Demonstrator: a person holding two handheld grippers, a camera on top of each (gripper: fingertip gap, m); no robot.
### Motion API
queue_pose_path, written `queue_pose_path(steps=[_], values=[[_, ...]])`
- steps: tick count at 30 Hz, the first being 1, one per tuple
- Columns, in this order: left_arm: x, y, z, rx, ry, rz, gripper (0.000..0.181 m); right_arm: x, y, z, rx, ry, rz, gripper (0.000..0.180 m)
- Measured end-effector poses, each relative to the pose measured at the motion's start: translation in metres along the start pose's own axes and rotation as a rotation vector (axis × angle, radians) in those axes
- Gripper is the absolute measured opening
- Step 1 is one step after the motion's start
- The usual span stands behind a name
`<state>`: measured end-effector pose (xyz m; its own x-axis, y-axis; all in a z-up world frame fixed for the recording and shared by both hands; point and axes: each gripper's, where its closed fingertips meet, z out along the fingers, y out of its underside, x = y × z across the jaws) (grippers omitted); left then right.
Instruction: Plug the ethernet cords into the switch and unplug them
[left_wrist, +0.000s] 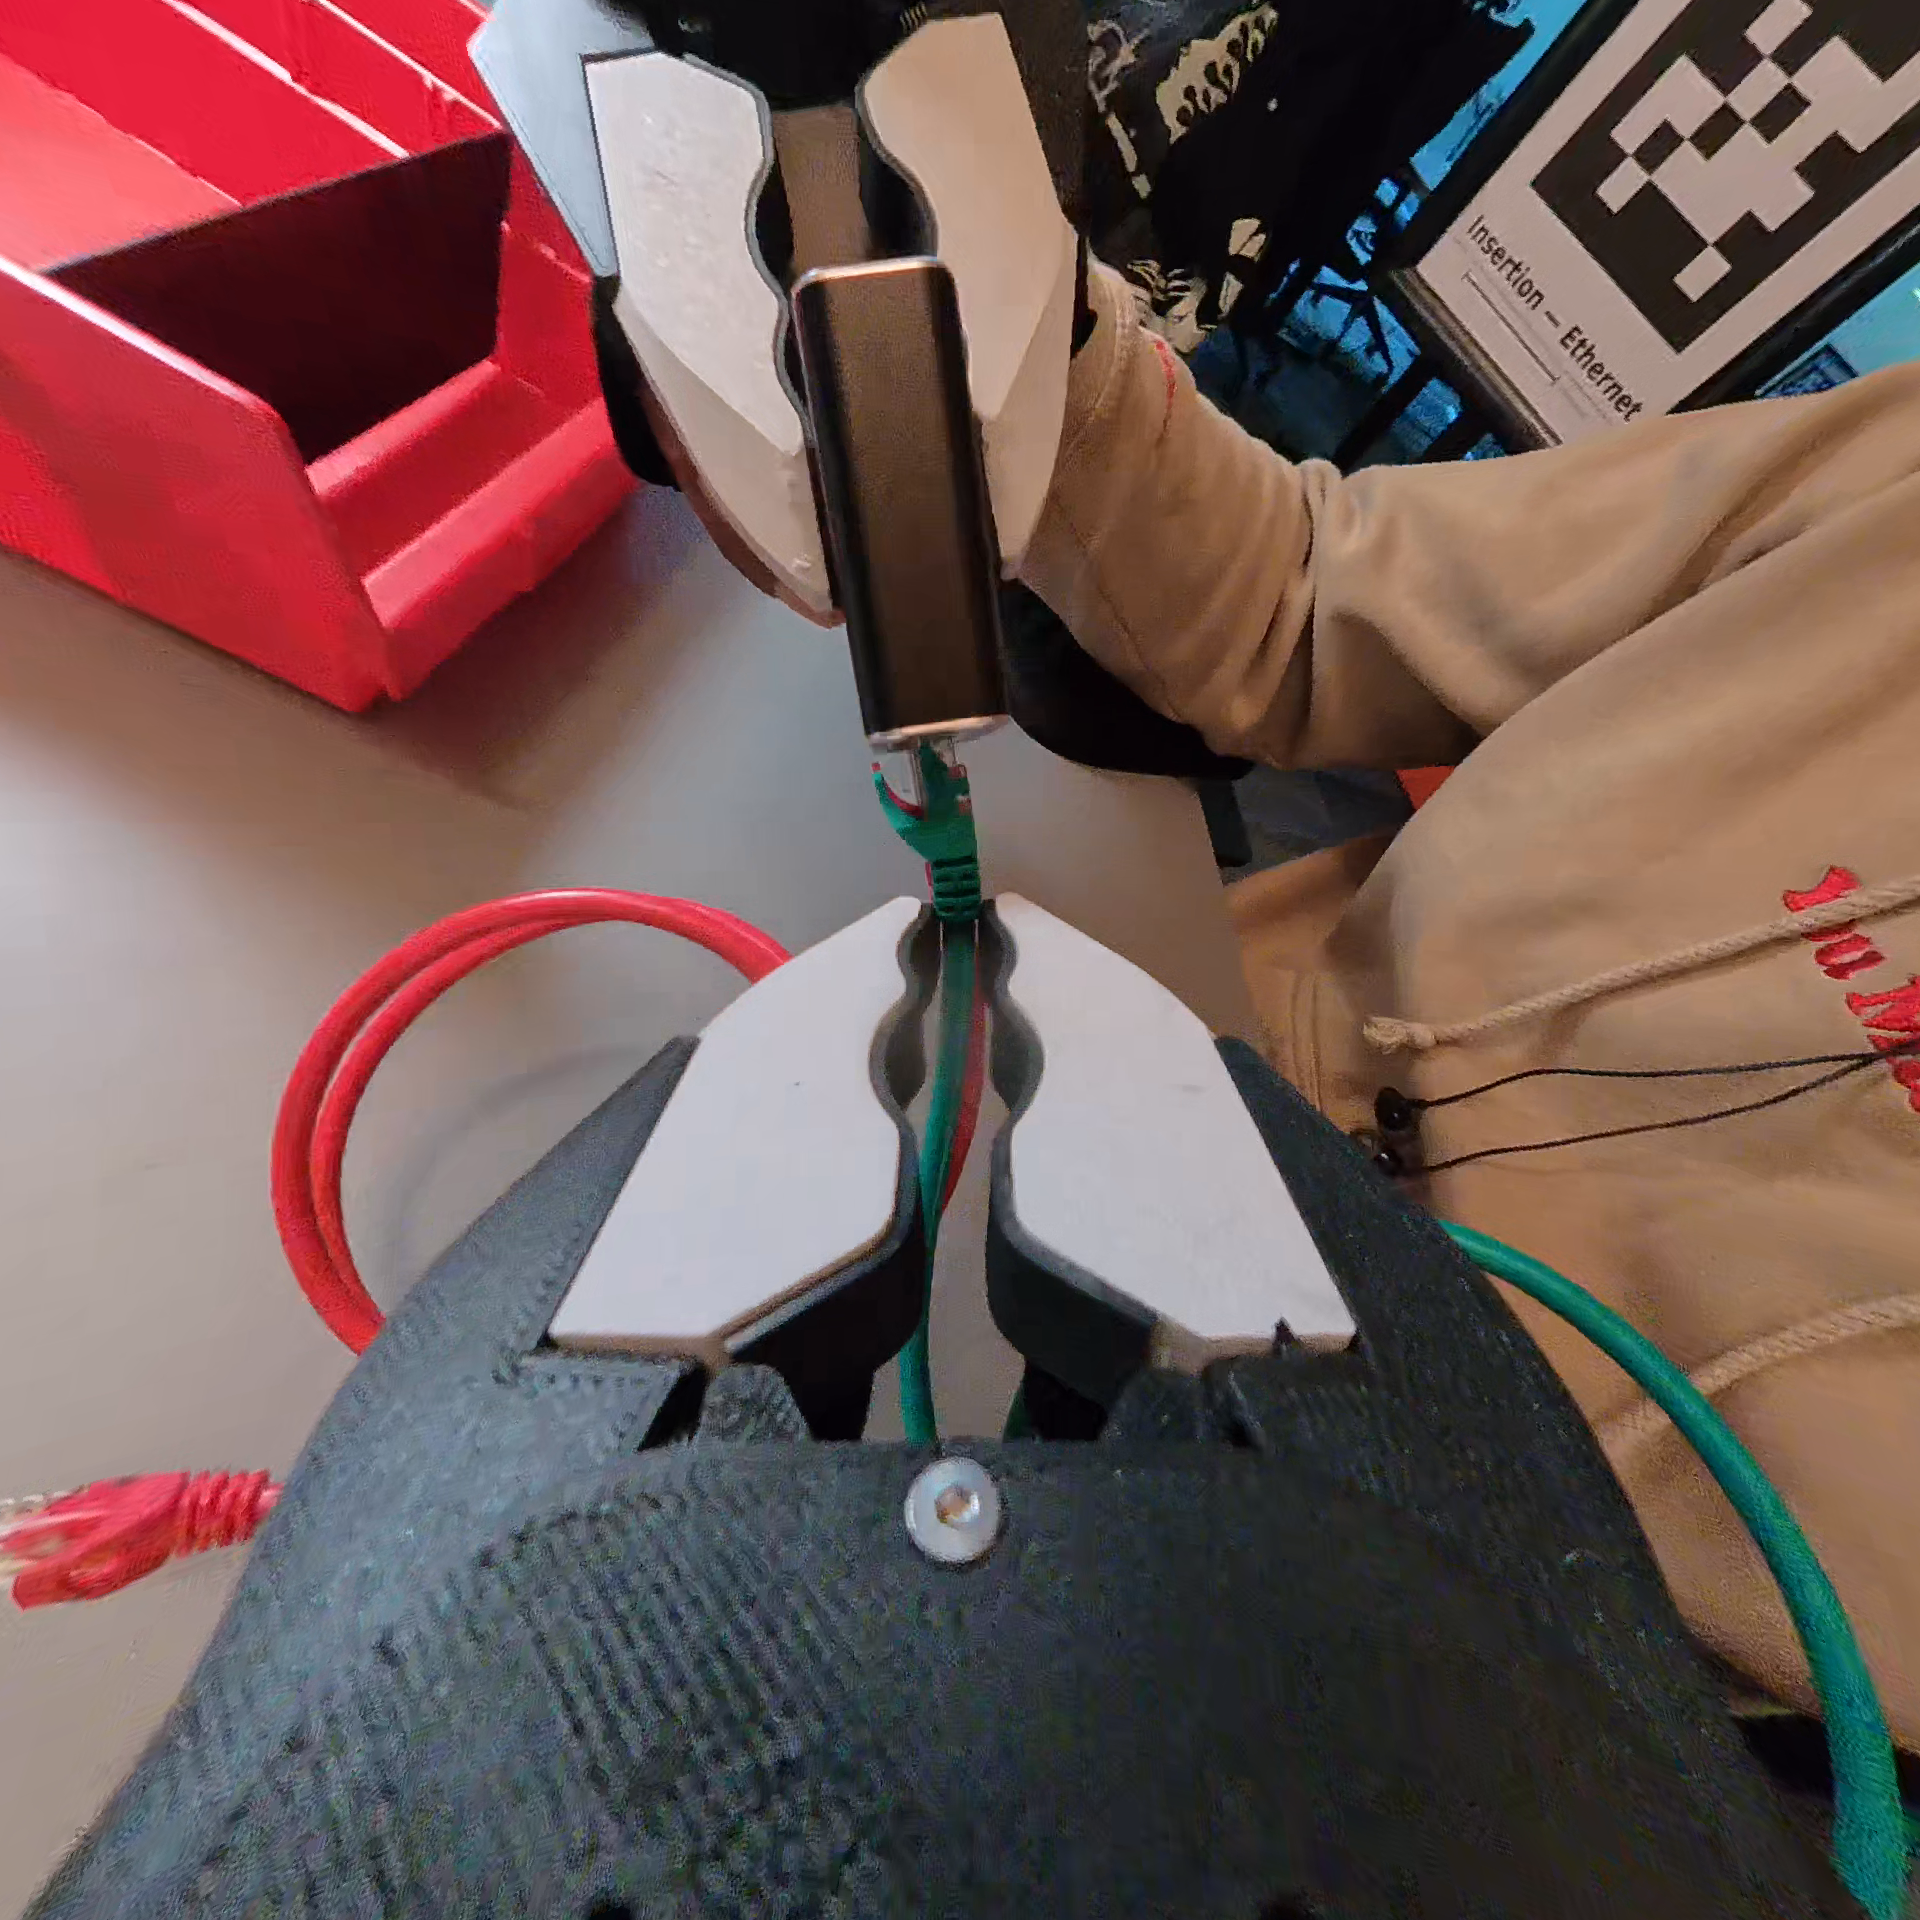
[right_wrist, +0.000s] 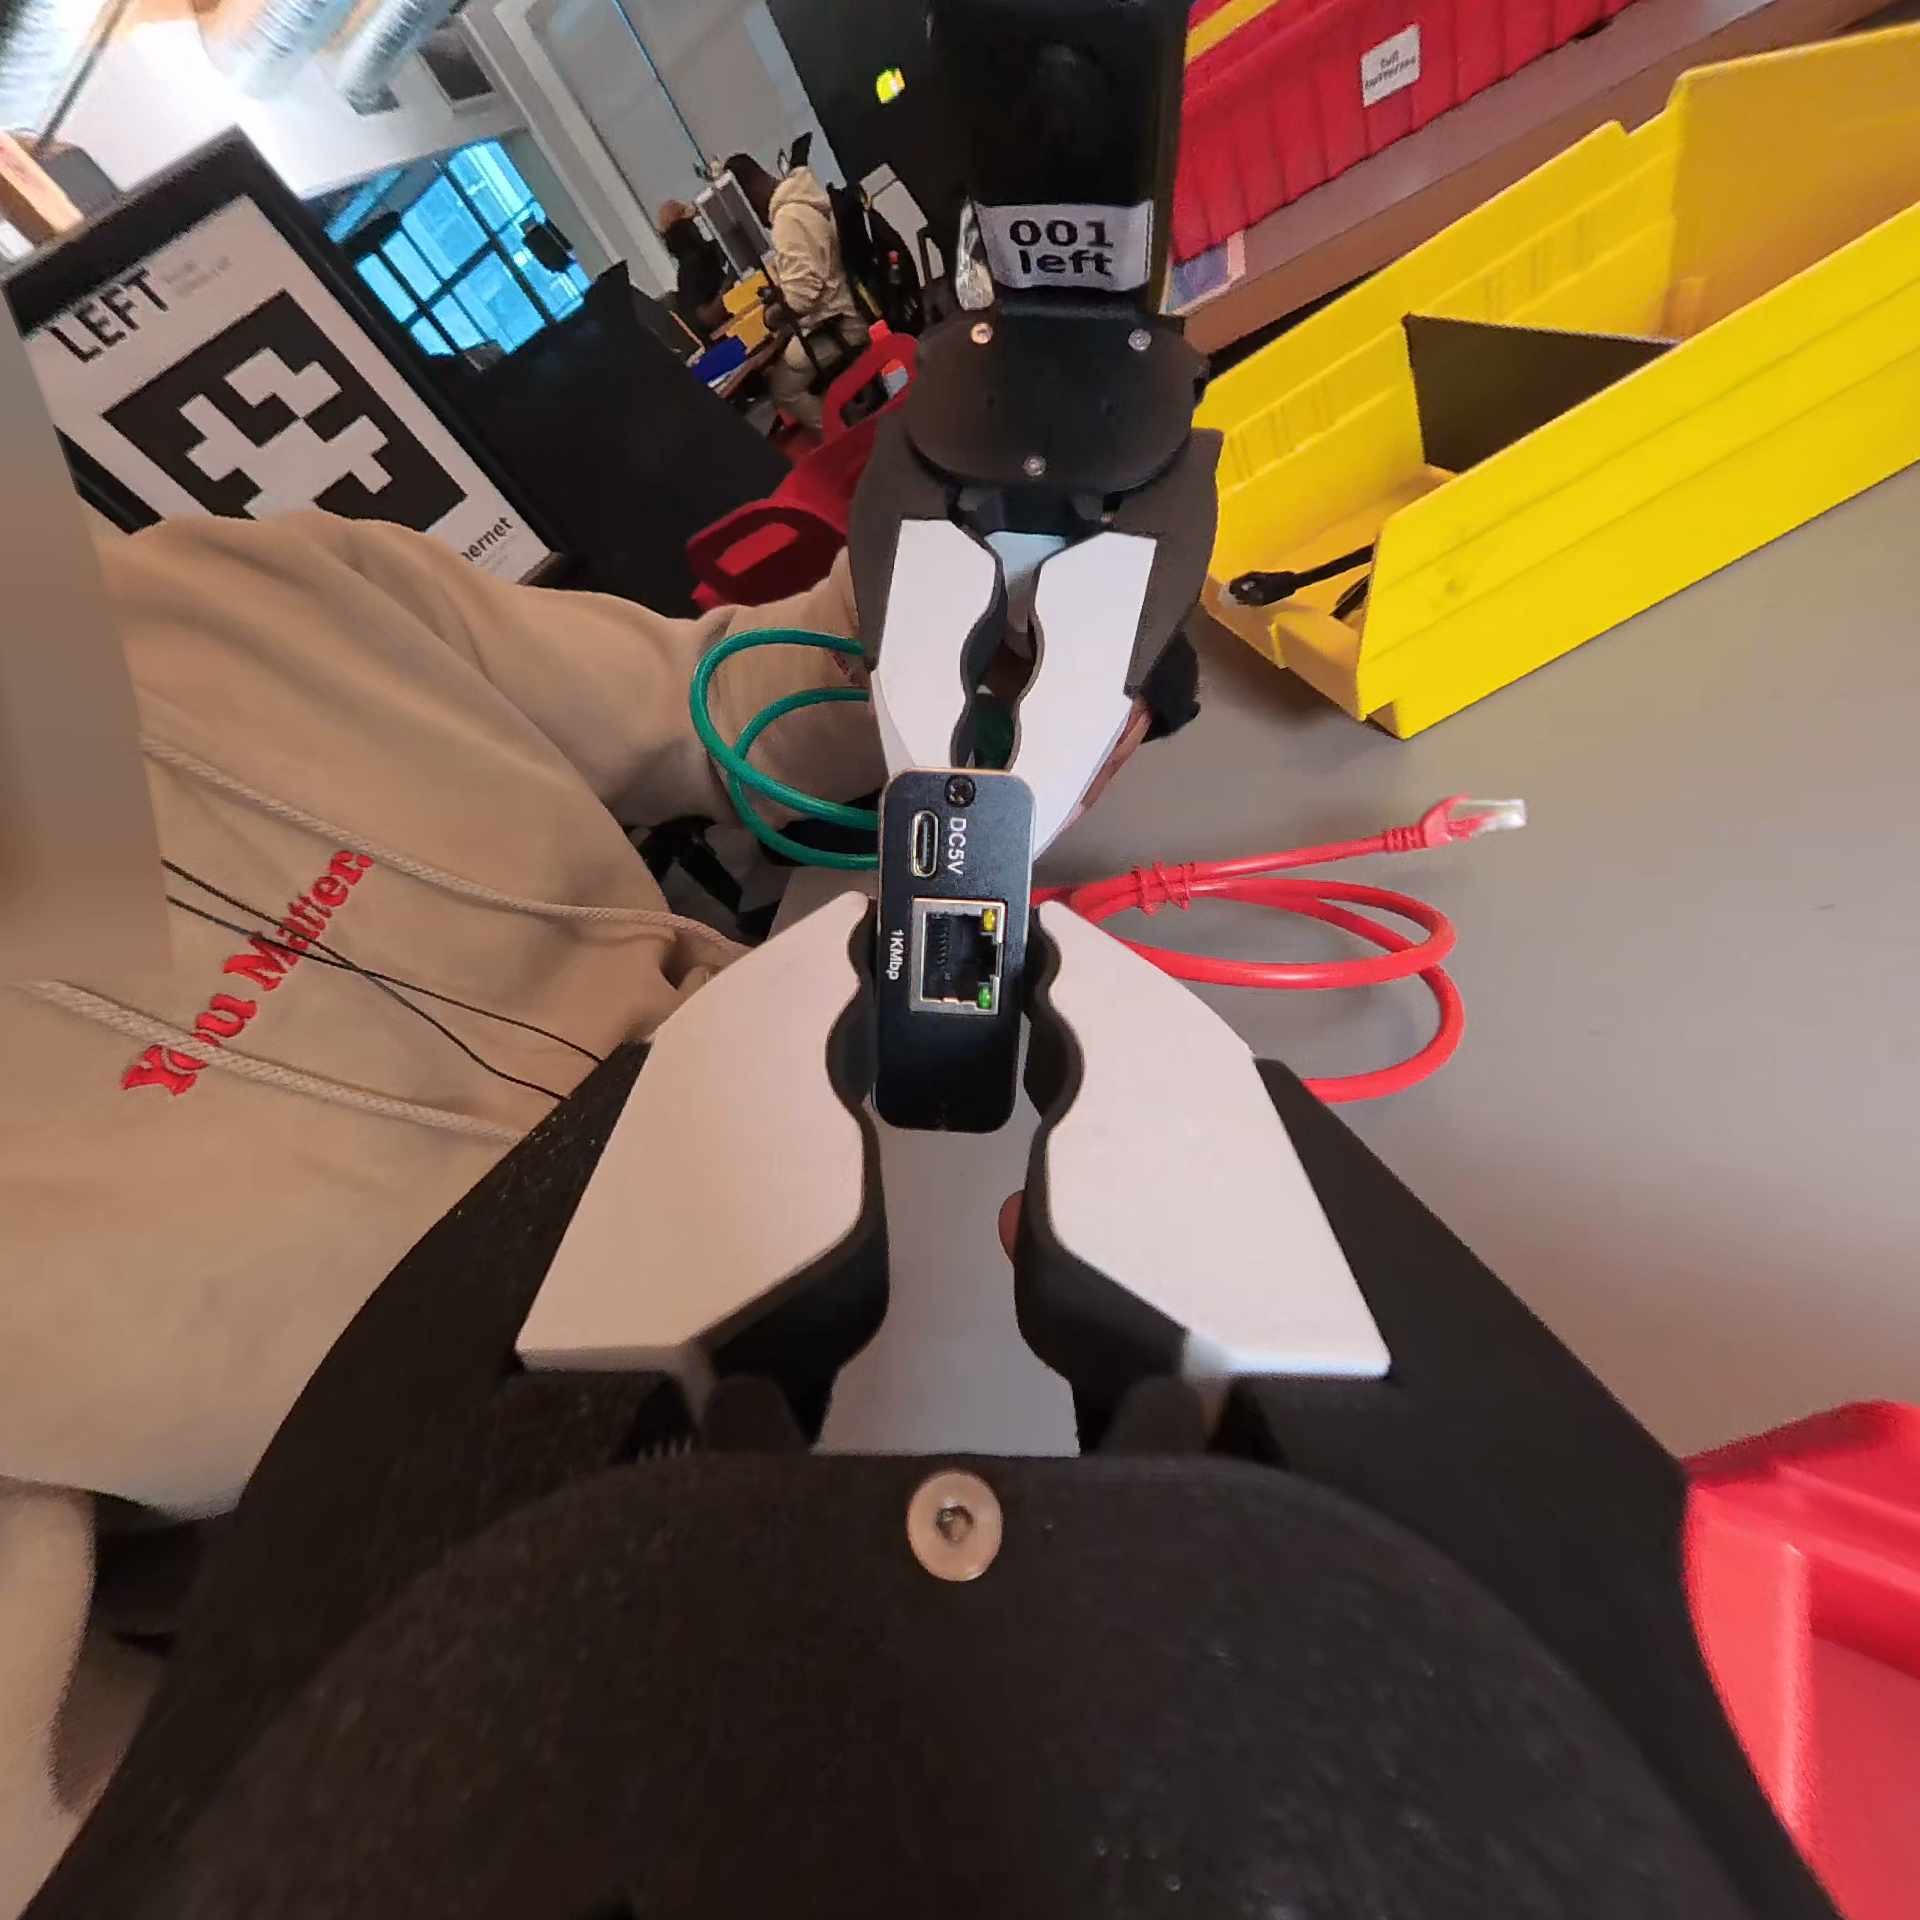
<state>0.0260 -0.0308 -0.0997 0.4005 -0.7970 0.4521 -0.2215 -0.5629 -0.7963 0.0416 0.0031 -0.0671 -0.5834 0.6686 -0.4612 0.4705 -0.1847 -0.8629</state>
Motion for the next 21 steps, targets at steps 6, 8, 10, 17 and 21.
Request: queue_pose_path(steps=[6,8,10,17,21], values=[[-0.001,-0.012,-0.011,0.062,-0.026,0.014,0.006,-0.001,0.006,0.0,-0.058,0.048,-0.037,0.024],[0.0,-0.009,-0.012,0.042,-0.023,0.013,0.006,0.0,0.008,0.004,-0.071,0.042,-0.029,0.024],[0.0,-0.003,-0.011,0.011,-0.027,0.013,0.006,0.002,0.015,0.006,-0.107,0.039,-0.025,0.024],[0.004,-0.007,-0.013,0.041,0.026,-0.035,0.007,-0.004,-0.013,0.006,0.061,0.008,-0.056,0.024],[0.003,-0.009,-0.016,0.046,0.008,-0.045,0.007,-0.002,-0.012,0.014,0.054,0.049,-0.116,0.029]])
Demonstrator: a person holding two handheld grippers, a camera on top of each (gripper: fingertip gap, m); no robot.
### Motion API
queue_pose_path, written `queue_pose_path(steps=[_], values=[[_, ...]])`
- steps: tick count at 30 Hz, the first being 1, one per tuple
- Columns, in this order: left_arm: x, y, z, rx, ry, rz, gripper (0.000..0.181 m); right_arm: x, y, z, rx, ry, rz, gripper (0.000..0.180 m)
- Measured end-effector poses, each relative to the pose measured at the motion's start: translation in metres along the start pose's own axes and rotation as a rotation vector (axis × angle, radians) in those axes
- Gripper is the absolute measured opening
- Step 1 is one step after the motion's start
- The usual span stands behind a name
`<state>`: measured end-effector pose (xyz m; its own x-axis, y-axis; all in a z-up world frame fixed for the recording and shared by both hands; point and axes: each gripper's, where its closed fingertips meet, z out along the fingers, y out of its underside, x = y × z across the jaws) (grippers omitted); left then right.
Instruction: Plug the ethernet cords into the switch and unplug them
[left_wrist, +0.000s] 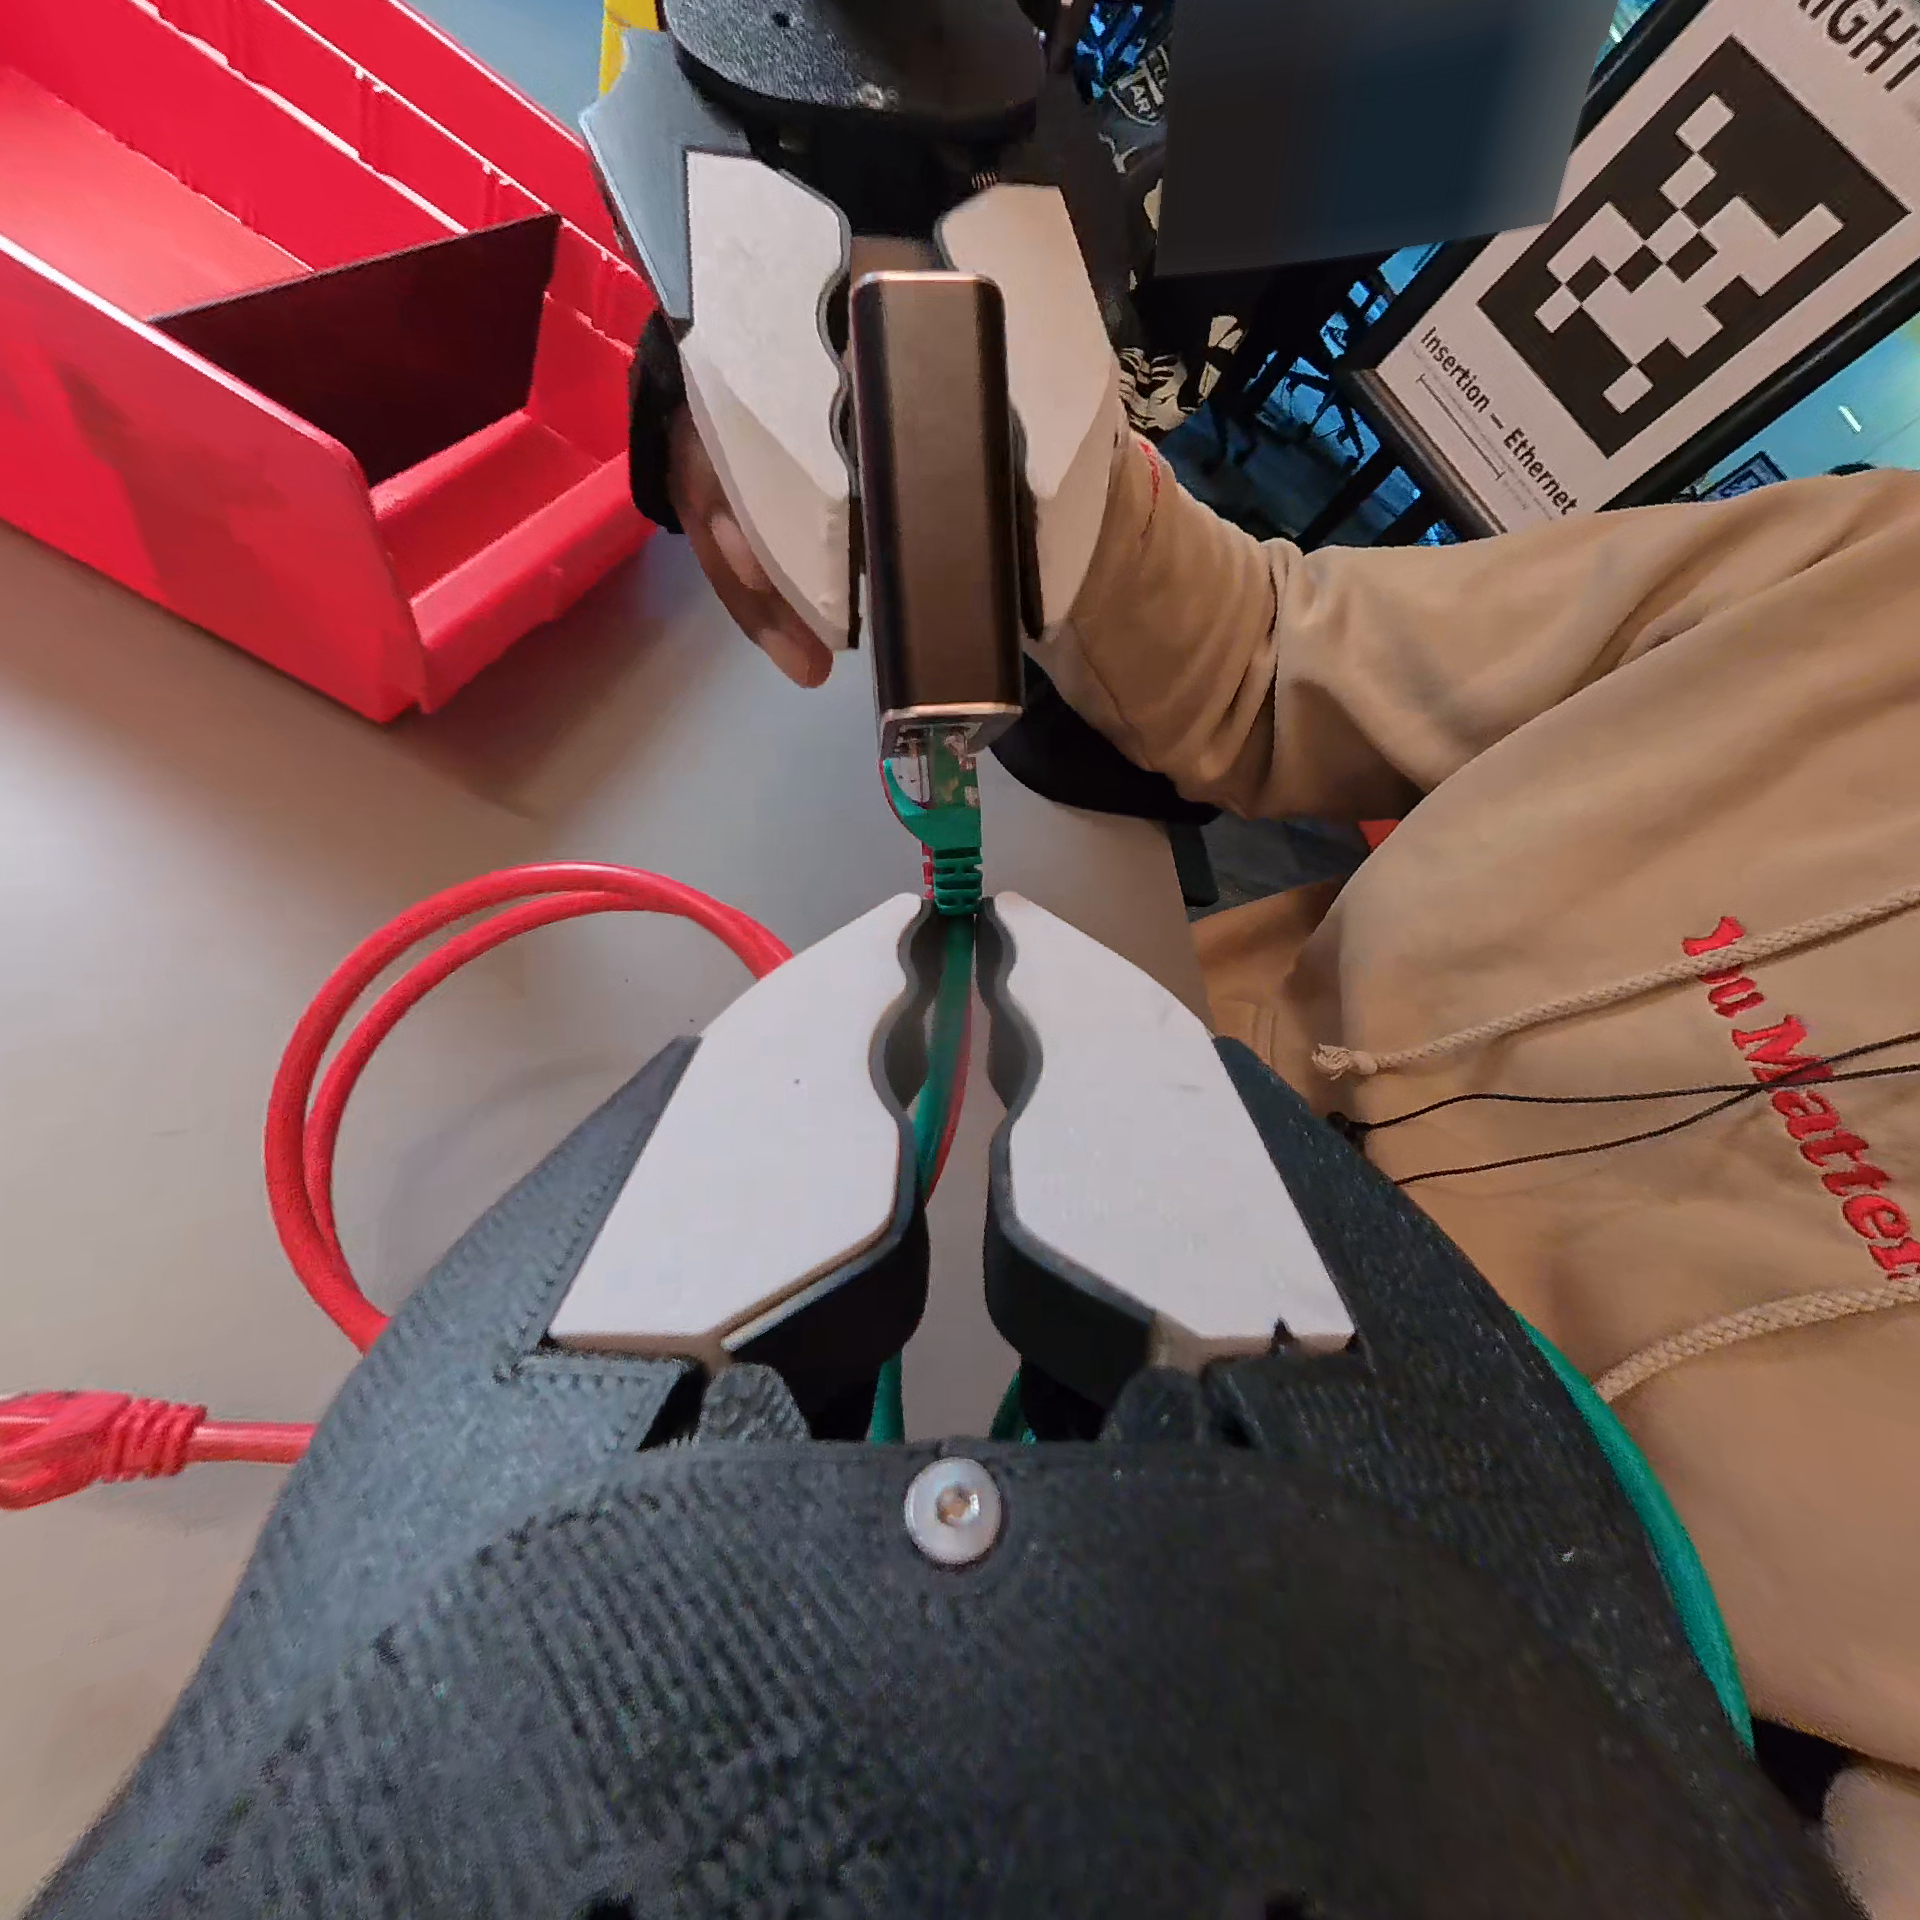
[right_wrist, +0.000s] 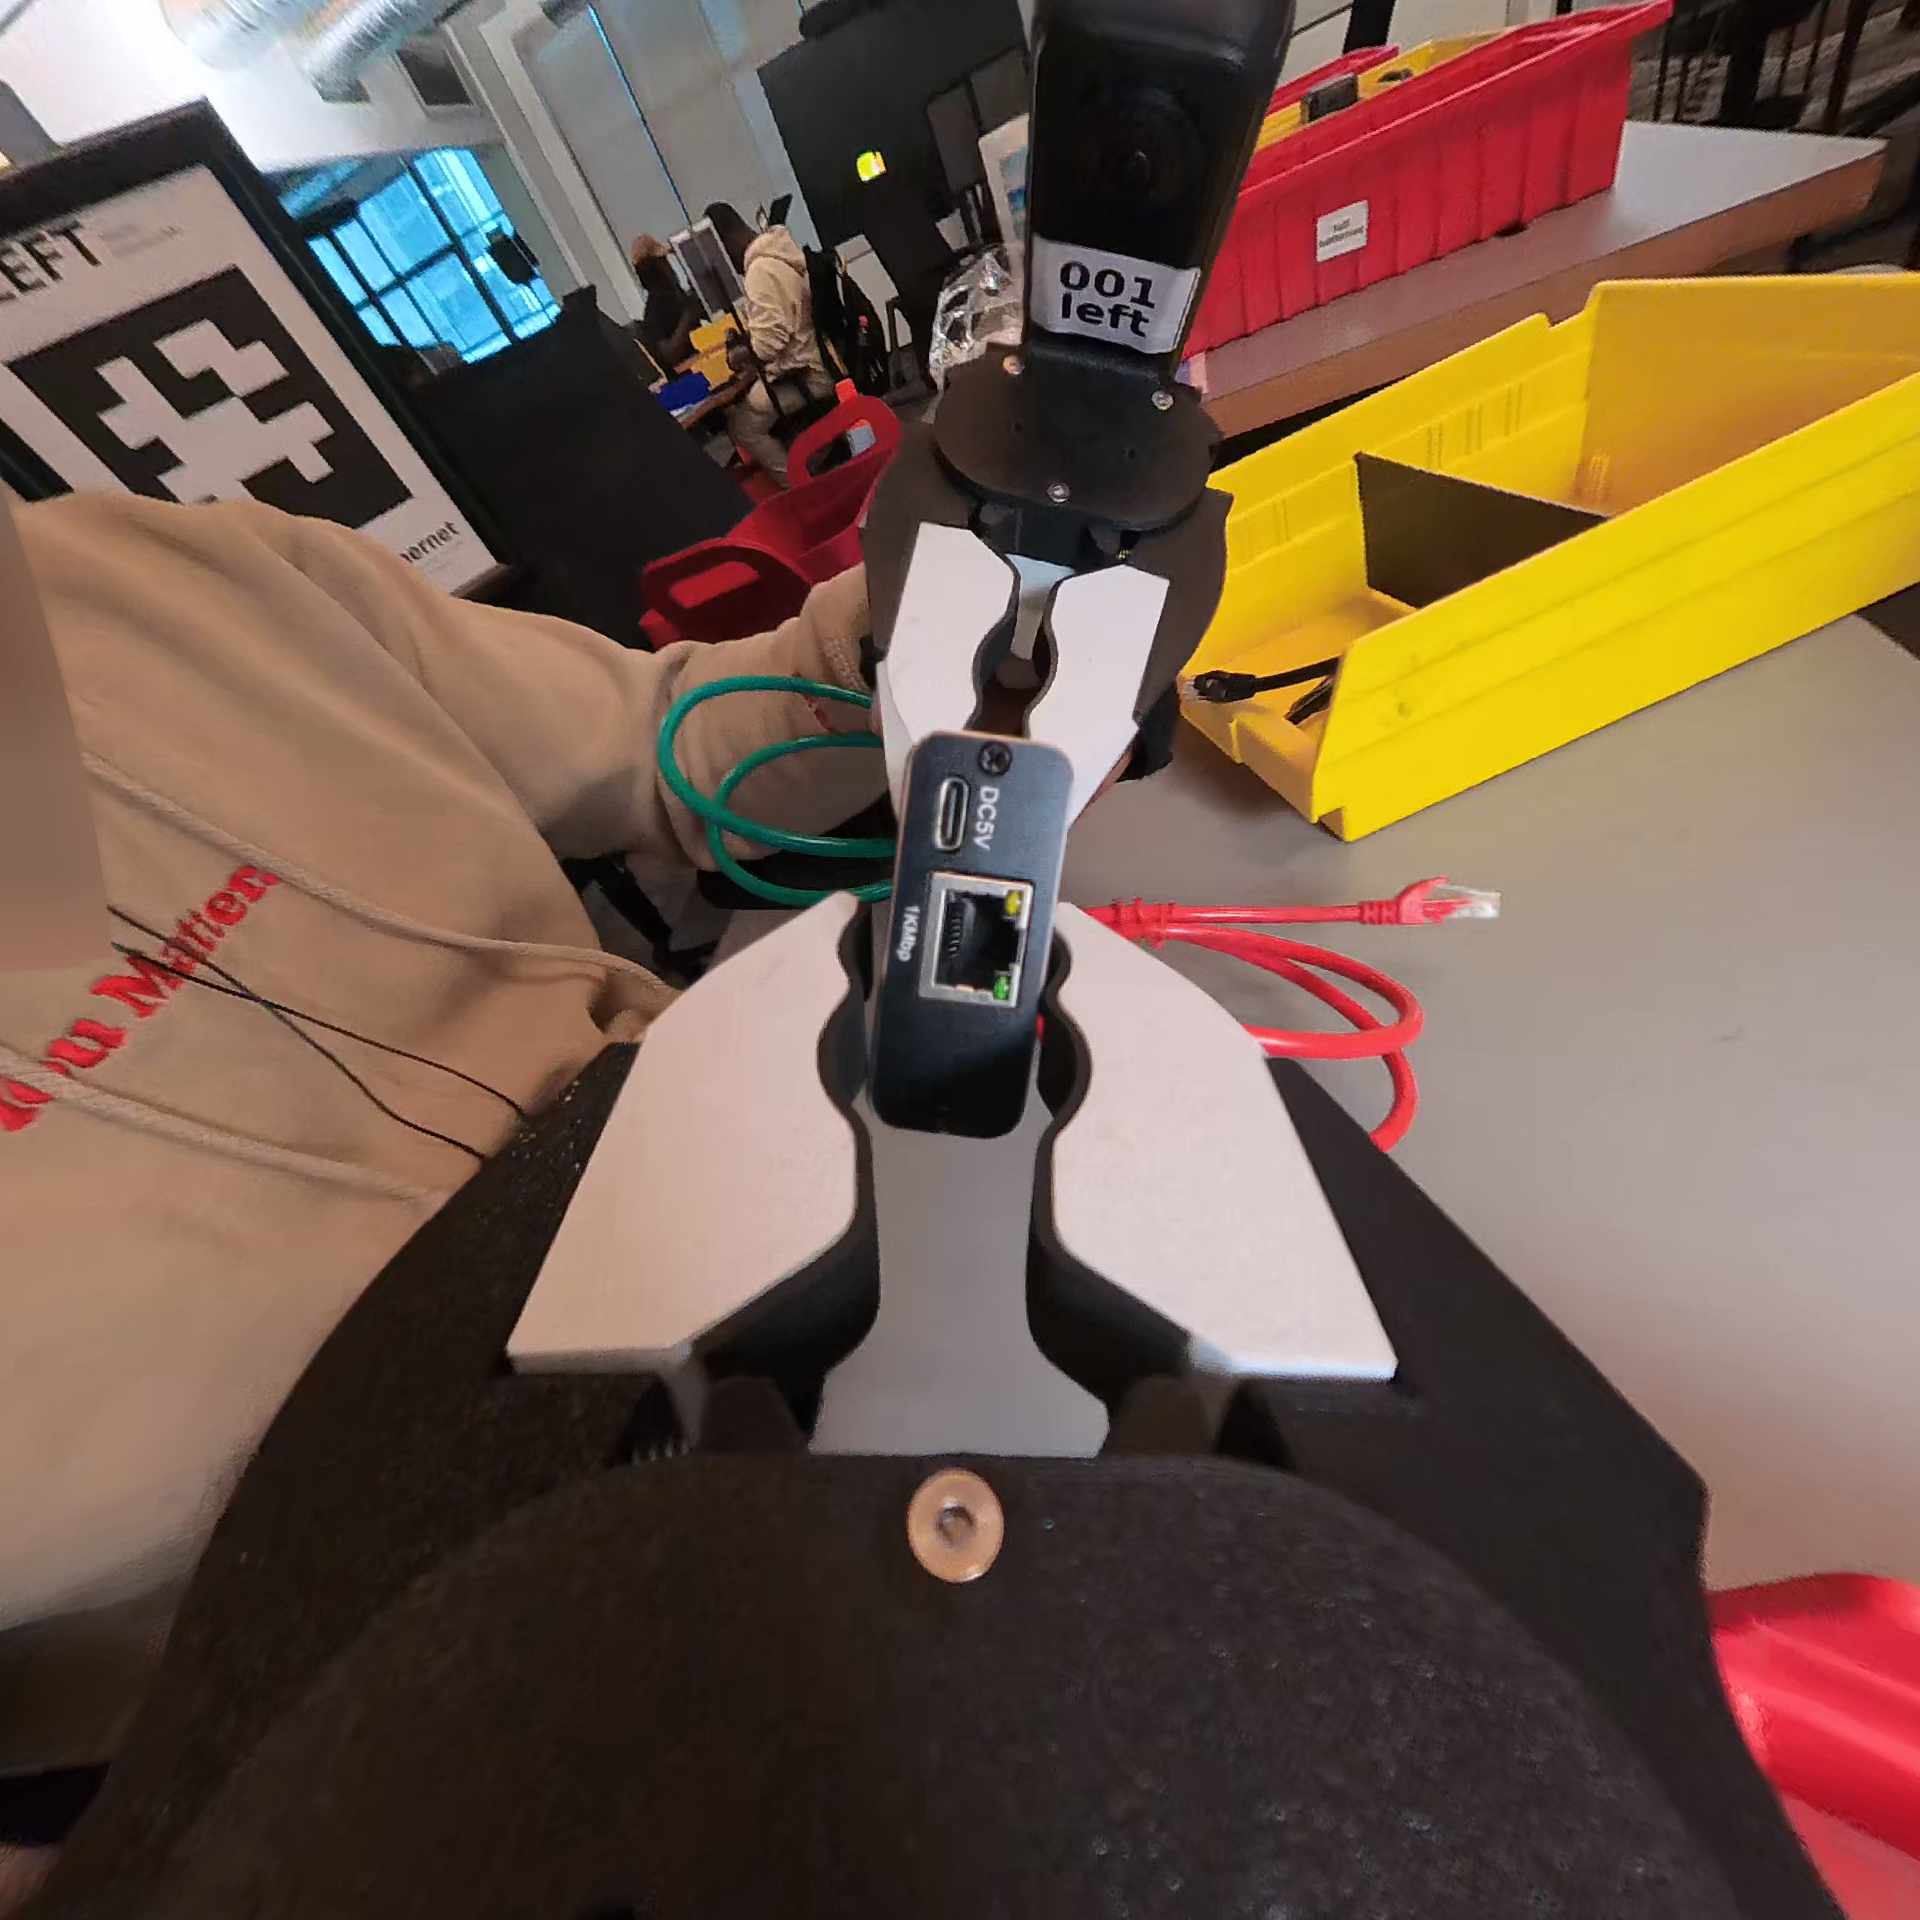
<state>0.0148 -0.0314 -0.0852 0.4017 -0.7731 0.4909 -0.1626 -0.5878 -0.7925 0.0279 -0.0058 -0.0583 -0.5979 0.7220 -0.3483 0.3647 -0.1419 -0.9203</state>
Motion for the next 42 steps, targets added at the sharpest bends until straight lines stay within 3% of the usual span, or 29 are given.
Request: queue_pose_path(steps=[15,24,29,36,42], values=[[0.011,0.01,-0.007,-0.094,0.0,0.043,0.006,-0.007,0.027,0.016,-0.171,-0.054,0.014,0.026],[0.009,0.004,-0.006,-0.054,0.014,0.007,0.007,0.002,-0.019,0.009,0.123,0.031,-0.056,0.029],[0.009,0.012,-0.005,-0.102,-0.001,0.012,0.007,-0.003,-0.015,0.015,0.082,0.022,-0.069,0.026],[0.012,-0.001,-0.014,-0.02,0.002,0.054,0.006,-0.006,-0.01,0.012,0.019,0.015,-0.035,0.026],[0.015,0.015,-0.002,-0.116,0.036,0.07,0.006,-0.011,0.004,0.016,-0.078,-0.016,-0.042,0.026]])
